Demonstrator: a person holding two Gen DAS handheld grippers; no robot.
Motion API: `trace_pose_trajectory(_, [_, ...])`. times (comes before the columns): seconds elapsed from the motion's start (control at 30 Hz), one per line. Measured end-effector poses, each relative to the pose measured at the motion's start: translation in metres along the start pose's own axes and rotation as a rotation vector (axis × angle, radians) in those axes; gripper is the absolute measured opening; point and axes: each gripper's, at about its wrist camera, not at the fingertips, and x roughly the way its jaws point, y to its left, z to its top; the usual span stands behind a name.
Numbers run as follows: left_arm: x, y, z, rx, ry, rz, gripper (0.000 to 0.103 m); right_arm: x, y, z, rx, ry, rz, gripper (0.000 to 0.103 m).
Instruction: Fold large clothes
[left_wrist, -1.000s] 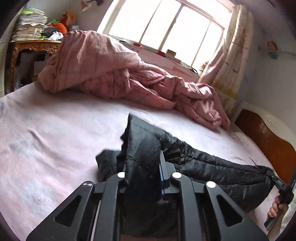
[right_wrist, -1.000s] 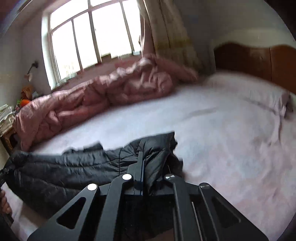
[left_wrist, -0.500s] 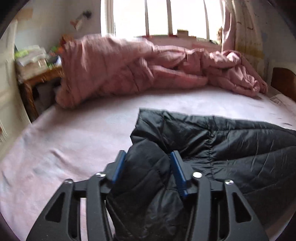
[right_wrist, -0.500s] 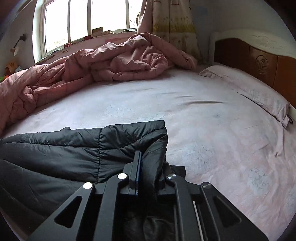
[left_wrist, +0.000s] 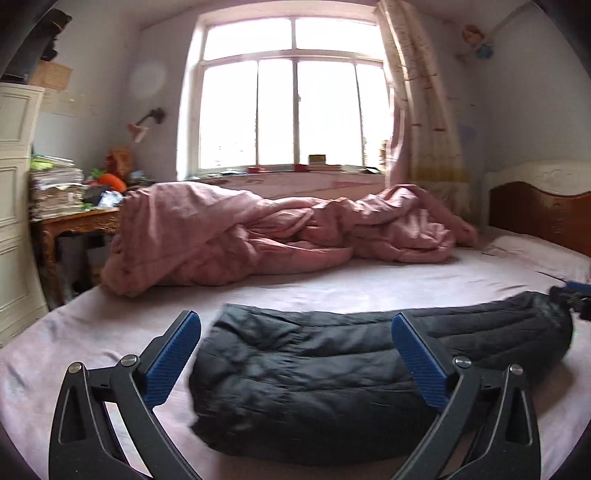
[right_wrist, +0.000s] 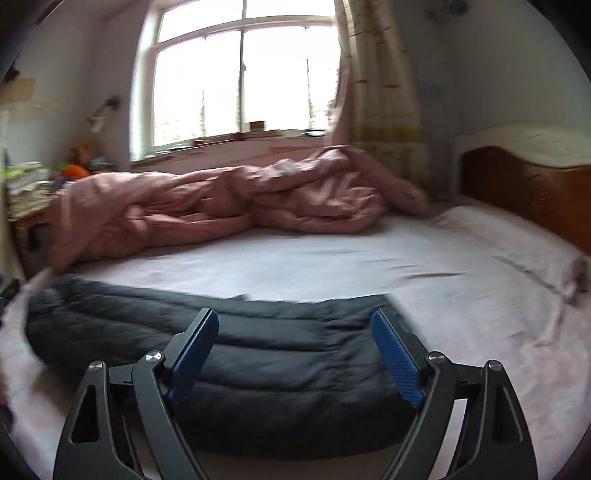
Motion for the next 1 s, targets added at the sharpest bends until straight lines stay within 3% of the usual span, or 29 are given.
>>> trace_pose_trajectory(0.17, [0.020,-0.023,-0.013,0.049,0.085,-0.070,0.102,0.030,0.018,-0.014,0.001,0.135,0.082,0.086])
trace_pose_trajectory(0.3, [0.038,-0.022,-0.024,0.039,0.130,-0.037,0.102,0.049,0.024,-0.018,0.089,0.278,0.279,0.053])
trace_pose_trajectory(0.4, [0.056,-0.018,-0.038,0.015,0.190,-0.017,0.102,0.062,0.044,-0.018,0.073,0.353,0.296,0.034])
trace_pose_trajectory(0.43, [0.063,-0.015,-0.042,0.004,0.224,-0.021,0.102,0.069,0.055,-0.018,0.057,0.377,0.283,0.032])
trace_pose_trajectory(0.5, [0.072,-0.010,-0.044,-0.028,0.266,-0.036,0.102,0.078,0.073,-0.019,0.035,0.411,0.258,0.018])
trace_pose_trajectory(0.6, [0.076,-0.002,-0.047,-0.071,0.292,-0.045,0.102,0.096,0.093,-0.019,0.033,0.445,0.237,0.017])
trace_pose_trajectory(0.73, [0.082,-0.011,-0.053,-0.036,0.326,-0.028,0.102,0.129,0.105,-0.037,0.027,0.513,0.191,0.014])
trace_pose_trajectory(0.9, [0.086,-0.016,-0.058,-0.011,0.354,-0.016,0.102,0.137,0.112,-0.059,-0.041,0.475,0.146,0.011])
trace_pose_trajectory(1.0, [0.086,-0.014,-0.059,-0.016,0.357,-0.015,0.102,0.138,0.108,-0.051,-0.021,0.509,0.148,0.012])
